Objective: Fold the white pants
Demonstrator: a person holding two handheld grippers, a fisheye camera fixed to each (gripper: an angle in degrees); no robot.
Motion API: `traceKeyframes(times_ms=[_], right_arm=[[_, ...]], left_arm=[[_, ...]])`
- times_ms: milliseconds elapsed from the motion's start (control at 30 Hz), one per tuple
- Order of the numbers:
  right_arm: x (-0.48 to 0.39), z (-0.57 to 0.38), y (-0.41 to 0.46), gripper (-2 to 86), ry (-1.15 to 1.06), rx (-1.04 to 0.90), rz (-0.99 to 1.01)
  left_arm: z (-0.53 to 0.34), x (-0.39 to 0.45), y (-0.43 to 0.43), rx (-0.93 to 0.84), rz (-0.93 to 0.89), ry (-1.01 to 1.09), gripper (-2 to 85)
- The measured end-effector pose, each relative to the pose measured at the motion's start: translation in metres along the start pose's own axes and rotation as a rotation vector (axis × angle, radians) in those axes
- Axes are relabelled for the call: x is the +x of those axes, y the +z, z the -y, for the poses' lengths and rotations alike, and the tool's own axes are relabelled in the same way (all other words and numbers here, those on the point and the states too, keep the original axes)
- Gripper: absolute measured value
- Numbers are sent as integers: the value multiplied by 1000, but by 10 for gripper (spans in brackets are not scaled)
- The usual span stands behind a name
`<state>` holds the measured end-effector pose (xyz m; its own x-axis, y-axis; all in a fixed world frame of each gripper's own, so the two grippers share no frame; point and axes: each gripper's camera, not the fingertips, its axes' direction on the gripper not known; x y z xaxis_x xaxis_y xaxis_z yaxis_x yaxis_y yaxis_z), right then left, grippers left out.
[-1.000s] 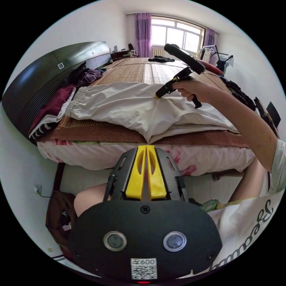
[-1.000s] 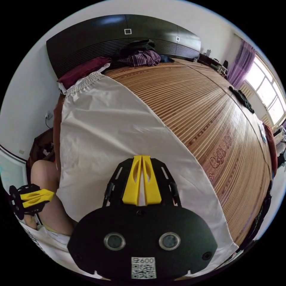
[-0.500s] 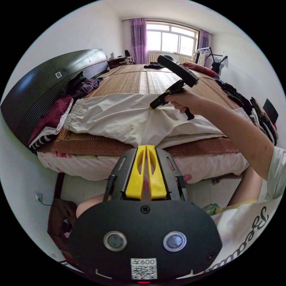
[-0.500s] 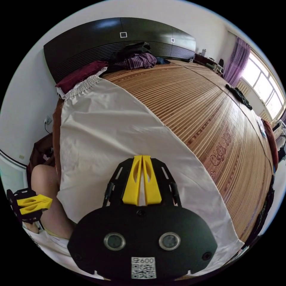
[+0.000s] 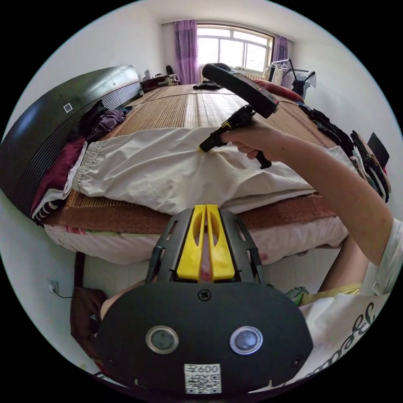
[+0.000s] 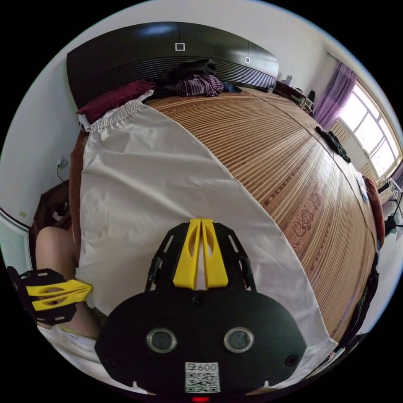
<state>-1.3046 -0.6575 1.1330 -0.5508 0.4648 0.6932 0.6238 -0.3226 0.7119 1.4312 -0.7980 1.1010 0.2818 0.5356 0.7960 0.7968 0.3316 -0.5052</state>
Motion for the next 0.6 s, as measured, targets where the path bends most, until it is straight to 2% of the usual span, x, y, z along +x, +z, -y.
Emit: traceKeyframes(times_ms=[400,533,600], right_arm=[[6,60,-88,-8,54,36,50],[10,86,-141,-6,75,33,61],[9,84,-182,-3,92,91,107]], left_arm=[[46,33,14,-61,-8,3,10],[66,44,11,-61,-2,4,10],[74,48,9,-60,-2,2,10]])
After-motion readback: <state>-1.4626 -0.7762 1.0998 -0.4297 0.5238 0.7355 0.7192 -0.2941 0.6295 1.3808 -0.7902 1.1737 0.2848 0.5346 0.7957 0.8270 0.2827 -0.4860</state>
